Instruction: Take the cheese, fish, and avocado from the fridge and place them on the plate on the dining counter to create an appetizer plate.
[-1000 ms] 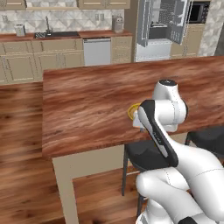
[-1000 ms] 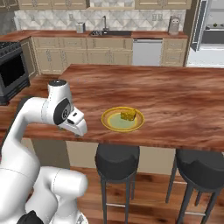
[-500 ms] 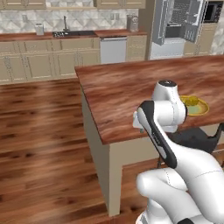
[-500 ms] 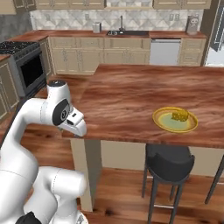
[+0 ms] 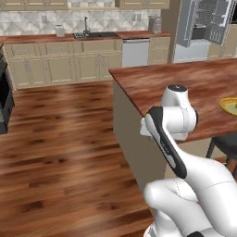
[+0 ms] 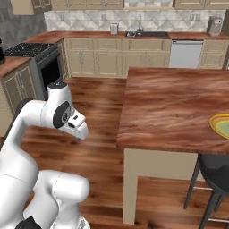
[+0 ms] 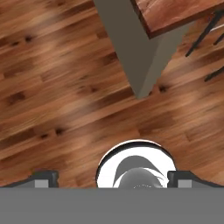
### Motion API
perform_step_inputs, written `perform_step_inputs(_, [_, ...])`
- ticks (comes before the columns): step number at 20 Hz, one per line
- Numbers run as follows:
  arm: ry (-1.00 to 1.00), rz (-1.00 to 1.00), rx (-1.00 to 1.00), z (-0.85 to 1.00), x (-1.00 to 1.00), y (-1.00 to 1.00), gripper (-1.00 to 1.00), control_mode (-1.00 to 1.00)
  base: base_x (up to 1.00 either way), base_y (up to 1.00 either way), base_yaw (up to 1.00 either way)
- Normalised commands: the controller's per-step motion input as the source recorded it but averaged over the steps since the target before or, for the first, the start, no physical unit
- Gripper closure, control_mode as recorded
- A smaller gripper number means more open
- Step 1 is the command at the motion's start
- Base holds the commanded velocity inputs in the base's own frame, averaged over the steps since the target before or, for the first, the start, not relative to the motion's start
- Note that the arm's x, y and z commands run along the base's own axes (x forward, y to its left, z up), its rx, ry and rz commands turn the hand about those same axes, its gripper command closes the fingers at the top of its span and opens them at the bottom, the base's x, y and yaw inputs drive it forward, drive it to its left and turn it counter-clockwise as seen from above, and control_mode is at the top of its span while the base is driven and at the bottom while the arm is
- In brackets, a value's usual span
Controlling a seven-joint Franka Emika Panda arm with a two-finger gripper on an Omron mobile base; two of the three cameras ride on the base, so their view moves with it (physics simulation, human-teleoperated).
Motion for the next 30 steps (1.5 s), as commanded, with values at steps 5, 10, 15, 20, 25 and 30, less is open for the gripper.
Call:
perform_step_inputs(5, [0.0,0.0,0.0,0.0,0.0,0.0,-1.0,1.0,0.94,1.0,-0.1])
perform_step_inputs(10, [0.0,0.0,0.0,0.0,0.0,0.0,-1.0,1.0,1.0,0.98,-0.15])
perform_step_inputs(15, [0.0,0.0,0.0,0.0,0.0,0.0,-1.0,1.0,1.0,0.81,-0.21])
perform_step_inputs(20, [0.0,0.0,0.0,0.0,0.0,0.0,-1.0,1.0,1.0,0.56,-0.29])
perform_step_inputs(25, [0.0,0.0,0.0,0.0,0.0,0.0,-1.0,1.0,1.0,0.53,-0.36])
perform_step_inputs(30, [0.0,0.0,0.0,0.0,0.0,0.0,-1.0,1.0,1.0,0.56,-0.36])
